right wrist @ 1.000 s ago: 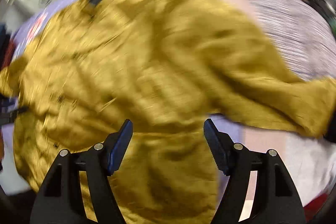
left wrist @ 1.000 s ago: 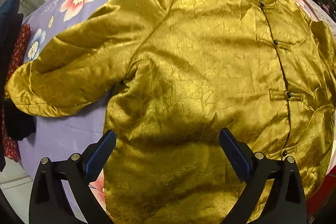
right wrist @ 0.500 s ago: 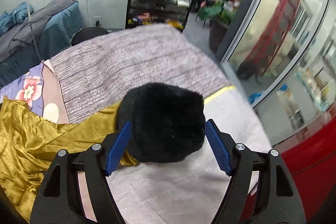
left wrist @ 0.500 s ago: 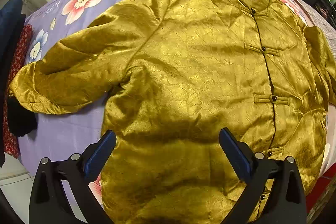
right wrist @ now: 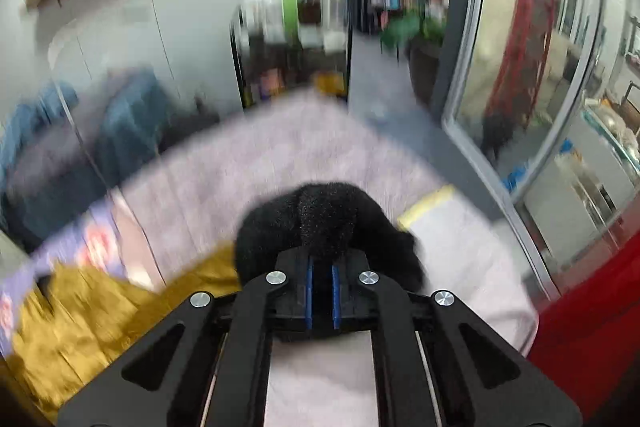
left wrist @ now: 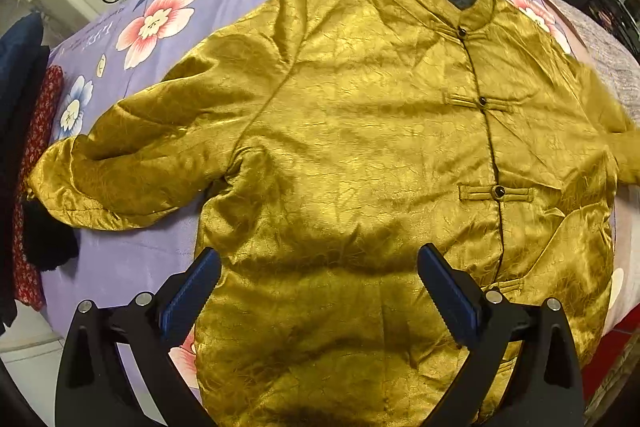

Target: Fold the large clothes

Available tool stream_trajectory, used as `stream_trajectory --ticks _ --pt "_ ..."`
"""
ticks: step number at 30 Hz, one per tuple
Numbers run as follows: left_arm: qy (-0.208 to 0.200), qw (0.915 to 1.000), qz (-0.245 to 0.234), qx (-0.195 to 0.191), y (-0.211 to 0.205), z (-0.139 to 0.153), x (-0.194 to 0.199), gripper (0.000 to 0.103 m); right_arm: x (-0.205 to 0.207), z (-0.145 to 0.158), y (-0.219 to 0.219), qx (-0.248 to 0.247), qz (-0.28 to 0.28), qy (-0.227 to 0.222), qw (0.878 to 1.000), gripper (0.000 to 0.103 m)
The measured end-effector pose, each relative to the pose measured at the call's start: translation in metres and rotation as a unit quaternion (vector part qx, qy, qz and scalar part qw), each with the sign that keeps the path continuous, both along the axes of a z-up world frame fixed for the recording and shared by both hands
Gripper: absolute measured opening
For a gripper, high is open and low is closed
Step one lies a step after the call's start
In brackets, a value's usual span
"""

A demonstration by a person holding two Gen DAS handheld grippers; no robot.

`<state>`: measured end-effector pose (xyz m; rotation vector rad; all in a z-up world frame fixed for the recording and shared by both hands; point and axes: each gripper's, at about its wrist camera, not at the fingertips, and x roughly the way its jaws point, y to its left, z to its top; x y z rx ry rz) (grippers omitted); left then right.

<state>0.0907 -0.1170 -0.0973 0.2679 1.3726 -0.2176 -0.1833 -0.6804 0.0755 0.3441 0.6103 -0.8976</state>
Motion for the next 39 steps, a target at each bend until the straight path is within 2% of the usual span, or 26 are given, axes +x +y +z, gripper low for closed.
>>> stream_trajectory --ticks 2,4,5,7,9,12,16,17,18,20,22,23,24,27,32,37,39 --pt "0.004 0.9999 0.008 -0.006 0.001 -0.002 0.002 0.097 -0.008 0.025 0.002 -0.028 0.011 -0.026 0.999 0.007" --pt "0.011 0.9999 0.008 -0.009 -0.001 -0.006 0.005 0.097 -0.01 0.023 0.0 -0.019 0.018 -0.016 1.0 0.007" --pt "0.012 0.9999 0.006 -0.009 -0.002 -0.007 0.006 0.097 -0.011 0.011 -0.004 -0.009 0.007 0.006 1.0 0.007" --pt "0.009 0.9999 -0.003 -0.01 -0.008 -0.006 0.003 0.097 -0.014 -0.028 -0.016 0.058 -0.003 0.047 0.997 0.007" --pt "0.006 0.9998 -0.02 -0.007 -0.014 -0.005 -0.001 0.097 -0.026 -0.069 -0.021 0.112 -0.038 0.082 0.99 0.009" --pt "0.006 0.999 -0.044 0.011 -0.02 -0.009 -0.007 0.097 -0.041 -0.118 -0.01 0.168 -0.048 0.136 0.975 0.009" --pt "0.015 0.9988 -0.046 0.013 -0.023 -0.014 -0.01 0.097 -0.063 -0.146 0.007 0.198 -0.061 0.181 0.961 0.01" --pt "0.017 0.9987 -0.046 0.012 -0.023 -0.015 -0.009 0.097 -0.071 -0.151 0.006 0.21 -0.072 0.182 0.958 0.014" --pt "0.019 0.9987 -0.046 0.011 -0.025 -0.016 -0.009 0.097 -0.083 -0.159 0.003 0.23 -0.094 0.181 0.951 0.022" --pt "0.02 0.9984 -0.052 0.012 -0.029 -0.017 -0.008 0.097 -0.106 -0.161 0.0 0.252 -0.129 0.153 0.947 0.028" --pt "0.014 0.9978 -0.064 0.012 -0.035 -0.014 -0.009 0.097 -0.128 -0.154 0.003 0.275 -0.145 0.071 0.948 0.043" --pt "0.01 0.9974 -0.07 0.012 -0.038 -0.012 -0.01 0.097 -0.137 -0.149 0.006 0.276 -0.156 0.036 0.948 0.064" --pt "0.008 0.9972 -0.074 0.012 -0.04 -0.012 -0.01 0.097 -0.143 -0.144 0.008 0.272 -0.167 0.01 0.948 0.075" --pt "0.005 0.9963 -0.085 0.011 -0.047 -0.01 -0.011 0.097 -0.156 -0.142 0.014 0.29 -0.192 -0.054 0.936 0.075" --pt "0.006 0.9954 -0.095 0.016 -0.051 -0.01 -0.012 0.097 -0.155 -0.182 0.024 0.382 -0.213 -0.103 0.893 0.075" --pt "0.0 0.9958 -0.09 0.017 -0.045 -0.004 -0.01 0.097 -0.151 -0.214 0.036 0.43 -0.241 -0.165 0.855 0.075" --pt "0.001 0.9963 -0.084 0.018 -0.041 -0.004 -0.009 0.097 -0.146 -0.22 0.034 0.426 -0.248 -0.184 0.85 0.075"
